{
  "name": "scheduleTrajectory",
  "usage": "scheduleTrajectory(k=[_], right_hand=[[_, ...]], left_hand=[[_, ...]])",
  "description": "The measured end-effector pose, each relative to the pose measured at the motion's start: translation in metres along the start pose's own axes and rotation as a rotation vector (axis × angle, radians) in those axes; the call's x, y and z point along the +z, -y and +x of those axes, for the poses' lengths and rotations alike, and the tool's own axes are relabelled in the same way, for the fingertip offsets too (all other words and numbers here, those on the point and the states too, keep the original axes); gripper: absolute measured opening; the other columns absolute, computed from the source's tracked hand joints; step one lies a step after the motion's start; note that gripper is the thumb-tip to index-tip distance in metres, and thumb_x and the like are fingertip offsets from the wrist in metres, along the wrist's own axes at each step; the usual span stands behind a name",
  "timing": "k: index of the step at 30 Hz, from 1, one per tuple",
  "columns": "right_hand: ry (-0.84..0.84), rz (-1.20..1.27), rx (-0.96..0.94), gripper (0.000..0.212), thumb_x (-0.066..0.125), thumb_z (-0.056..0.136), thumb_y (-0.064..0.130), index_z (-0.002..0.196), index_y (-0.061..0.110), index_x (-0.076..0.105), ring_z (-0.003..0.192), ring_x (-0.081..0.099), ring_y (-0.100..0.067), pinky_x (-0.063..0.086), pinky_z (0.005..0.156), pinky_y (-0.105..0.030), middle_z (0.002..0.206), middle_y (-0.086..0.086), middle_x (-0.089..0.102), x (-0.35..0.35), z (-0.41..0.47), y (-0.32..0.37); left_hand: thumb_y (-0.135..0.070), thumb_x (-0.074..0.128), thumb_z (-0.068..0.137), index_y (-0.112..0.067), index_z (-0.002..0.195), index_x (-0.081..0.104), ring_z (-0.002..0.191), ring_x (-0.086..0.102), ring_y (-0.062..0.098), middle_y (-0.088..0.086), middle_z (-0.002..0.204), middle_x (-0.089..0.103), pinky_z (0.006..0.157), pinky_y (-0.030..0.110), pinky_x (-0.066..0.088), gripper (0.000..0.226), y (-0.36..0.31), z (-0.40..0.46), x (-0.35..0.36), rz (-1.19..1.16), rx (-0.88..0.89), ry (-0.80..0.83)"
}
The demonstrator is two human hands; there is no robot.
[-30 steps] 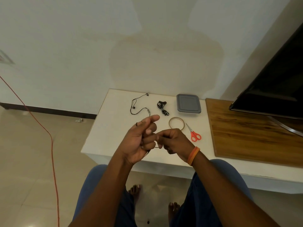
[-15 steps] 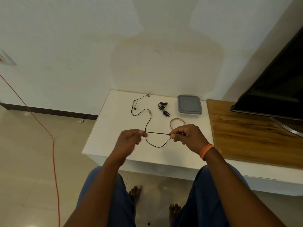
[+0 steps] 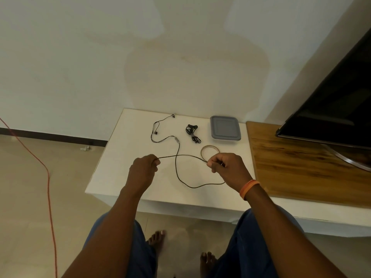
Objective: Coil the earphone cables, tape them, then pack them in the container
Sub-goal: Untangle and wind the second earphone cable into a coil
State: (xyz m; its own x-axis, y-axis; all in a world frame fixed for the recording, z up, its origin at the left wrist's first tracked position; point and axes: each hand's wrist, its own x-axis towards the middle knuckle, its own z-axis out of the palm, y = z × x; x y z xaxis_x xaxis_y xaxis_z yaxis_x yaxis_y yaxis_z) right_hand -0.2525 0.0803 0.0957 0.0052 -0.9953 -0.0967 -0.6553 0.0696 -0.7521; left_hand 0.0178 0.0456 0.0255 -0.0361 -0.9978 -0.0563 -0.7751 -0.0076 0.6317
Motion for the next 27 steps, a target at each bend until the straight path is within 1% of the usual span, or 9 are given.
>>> scheduleTrajectory(k=[4, 6, 9, 12, 15, 18, 20, 24, 27], right_hand=[[0.033, -0.074, 0.049, 0.012, 0.064, 0.09, 0.016, 0.08, 0.015, 0.071, 0.068, 0.061, -0.004, 0.048, 0.067, -0.016, 0.071, 0.007, 0.066, 0.015, 0.01, -0.001], [0.068, -0.104, 0.049, 0.012, 0.063, 0.09, 0.016, 0.08, 0.015, 0.07, 0.07, 0.063, -0.006, 0.053, 0.071, -0.023, 0.072, 0.006, 0.066, 0.022, 0.013, 0.002], [0.111, -0.126, 0.014, 0.012, 0.061, 0.091, 0.014, 0.082, 0.015, 0.071, 0.072, 0.062, -0.009, 0.053, 0.073, -0.026, 0.073, 0.009, 0.064, 0.032, 0.015, 0.005], [0.113, -0.155, -0.02, 0.013, 0.061, 0.09, 0.015, 0.083, 0.017, 0.071, 0.073, 0.061, -0.009, 0.052, 0.071, -0.026, 0.072, 0.012, 0.062, 0.037, 0.018, 0.007], [0.12, -0.172, -0.108, 0.012, 0.061, 0.091, 0.015, 0.09, 0.017, 0.073, 0.075, 0.061, -0.01, 0.052, 0.073, -0.026, 0.078, 0.007, 0.067, 0.04, 0.017, 0.011], [0.103, -0.233, -0.188, 0.011, 0.062, 0.09, 0.017, 0.088, 0.017, 0.073, 0.073, 0.062, -0.013, 0.055, 0.072, -0.032, 0.079, 0.0, 0.07, 0.039, 0.016, 0.011], [0.102, -0.233, -0.177, 0.013, 0.063, 0.089, 0.02, 0.081, 0.018, 0.073, 0.068, 0.061, -0.013, 0.055, 0.069, -0.036, 0.072, 0.001, 0.069, 0.035, 0.018, 0.009], [0.182, -0.08, -0.102, 0.01, 0.067, 0.088, 0.019, 0.086, 0.015, 0.076, 0.061, 0.064, -0.012, 0.056, 0.064, -0.025, 0.069, 0.003, 0.069, 0.027, 0.015, 0.013], [0.206, 0.052, -0.002, 0.011, 0.068, 0.088, 0.02, 0.085, 0.012, 0.075, 0.057, 0.065, -0.008, 0.052, 0.061, -0.018, 0.064, 0.002, 0.069, 0.016, 0.017, 0.011]], left_hand=[[-0.006, 0.046, 0.094, -0.025, 0.086, 0.057, 0.09, 0.06, 0.023, -0.007, 0.083, 0.068, 0.075, 0.035, 0.038, 0.024, 0.002, 0.008, 0.008, 0.253, -0.04, 0.09], [-0.009, 0.047, 0.097, -0.019, 0.109, 0.059, 0.105, 0.055, 0.027, -0.001, 0.104, 0.069, 0.082, 0.039, 0.035, 0.019, -0.001, 0.009, 0.01, 0.354, -0.106, 0.151], [-0.008, 0.051, 0.095, -0.009, 0.142, 0.033, 0.12, 0.044, 0.033, 0.011, 0.14, 0.049, 0.091, 0.047, 0.041, 0.05, -0.012, 0.006, 0.008, 0.488, -0.232, 0.223], [-0.005, 0.057, 0.092, -0.014, 0.155, 0.015, 0.133, 0.041, 0.031, 0.006, 0.161, 0.023, 0.1, 0.046, 0.044, 0.076, -0.034, 0.0, 0.004, 0.226, 0.006, 0.076], [-0.002, 0.064, 0.09, -0.024, 0.148, 0.04, 0.136, 0.045, 0.013, -0.002, 0.154, 0.041, 0.108, 0.034, 0.042, 0.067, -0.06, -0.008, 0.006, -0.131, 0.353, 0.085], [-0.017, 0.057, 0.093, -0.017, 0.114, 0.071, 0.089, 0.067, 0.022, 0.007, 0.102, 0.073, 0.081, 0.041, 0.055, 0.025, -0.076, -0.013, 0.01, -0.029, 0.539, 0.117], [-0.036, 0.05, 0.091, -0.016, 0.097, 0.075, 0.069, 0.063, 0.022, 0.005, 0.078, 0.071, 0.067, 0.04, 0.051, 0.033, -0.079, -0.009, 0.005, -0.015, 0.524, 0.155], [-0.007, 0.07, 0.082, -0.008, 0.09, 0.075, 0.066, 0.067, 0.027, 0.007, 0.073, 0.072, 0.059, 0.031, 0.048, 0.009, -0.069, -0.001, -0.004, 0.103, 0.586, 0.089], [0.006, 0.072, 0.076, -0.008, 0.095, 0.072, 0.074, 0.068, 0.03, 0.007, 0.081, 0.073, 0.065, 0.031, 0.05, 0.024, -0.046, 0.003, -0.011, 0.153, 0.522, -0.126]])
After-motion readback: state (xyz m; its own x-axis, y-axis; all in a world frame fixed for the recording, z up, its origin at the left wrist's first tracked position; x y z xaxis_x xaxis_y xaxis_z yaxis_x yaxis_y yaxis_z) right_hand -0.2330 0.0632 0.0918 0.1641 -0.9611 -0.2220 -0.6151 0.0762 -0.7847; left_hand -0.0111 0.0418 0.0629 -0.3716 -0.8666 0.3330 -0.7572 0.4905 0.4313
